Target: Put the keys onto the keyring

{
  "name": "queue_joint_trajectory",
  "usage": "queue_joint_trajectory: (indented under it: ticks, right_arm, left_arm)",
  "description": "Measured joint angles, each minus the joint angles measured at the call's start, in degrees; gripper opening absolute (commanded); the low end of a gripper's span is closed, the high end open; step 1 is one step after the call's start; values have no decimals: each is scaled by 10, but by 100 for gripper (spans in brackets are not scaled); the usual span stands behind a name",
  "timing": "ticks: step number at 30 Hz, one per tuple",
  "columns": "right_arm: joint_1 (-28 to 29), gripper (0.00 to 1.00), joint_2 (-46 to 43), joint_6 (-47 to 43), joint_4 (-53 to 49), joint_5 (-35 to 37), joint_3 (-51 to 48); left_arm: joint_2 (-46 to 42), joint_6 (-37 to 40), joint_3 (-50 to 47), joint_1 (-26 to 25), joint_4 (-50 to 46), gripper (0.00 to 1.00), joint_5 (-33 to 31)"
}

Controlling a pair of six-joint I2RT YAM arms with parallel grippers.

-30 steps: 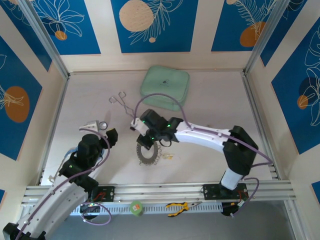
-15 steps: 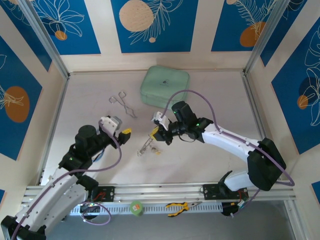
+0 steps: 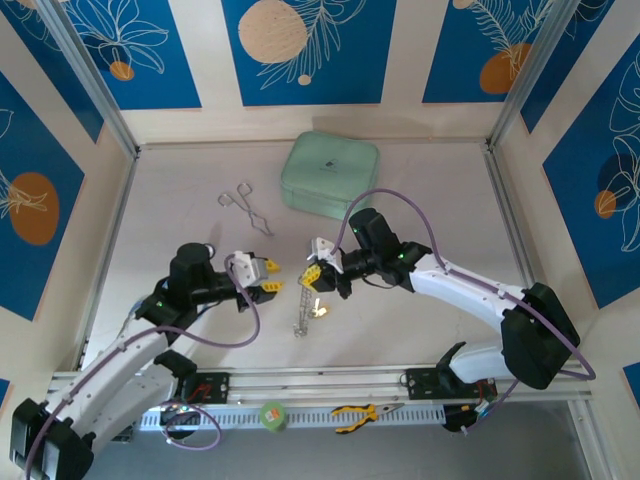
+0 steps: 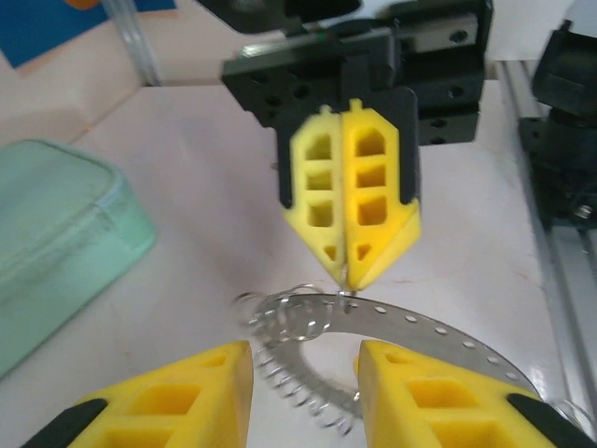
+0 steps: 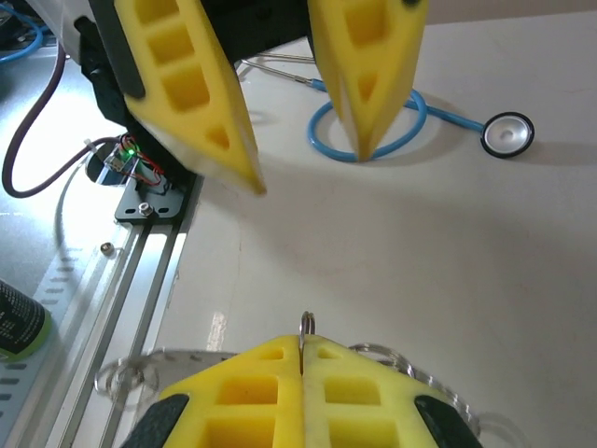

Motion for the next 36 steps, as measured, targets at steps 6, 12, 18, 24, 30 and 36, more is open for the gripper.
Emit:
queue_joint_trajectory:
  ticks: [6,12,18,24,30,36]
  right_arm:
    - [14,0,0,-19,10,0,0]
    - [26,0,0,-26,22,1,0]
    - [36,0,5,-26,26,3,0]
    - [38,0,14,-25,33,7,0]
    - [38,0,15,-25,35,14,0]
    - [38,34,13,-24,31,22,-1]
  left_arm:
    - [28,8,-14,-14,21,36,21]
    - [58,9,-16,-24,38,33,26]
    - [71,7,-22,-30,52,20,31]
    - [75,7,-24,-34,59,14,38]
    - [79,-1,-25,-34,62,0,41]
    - [78,2,-28,-33,71,0,24]
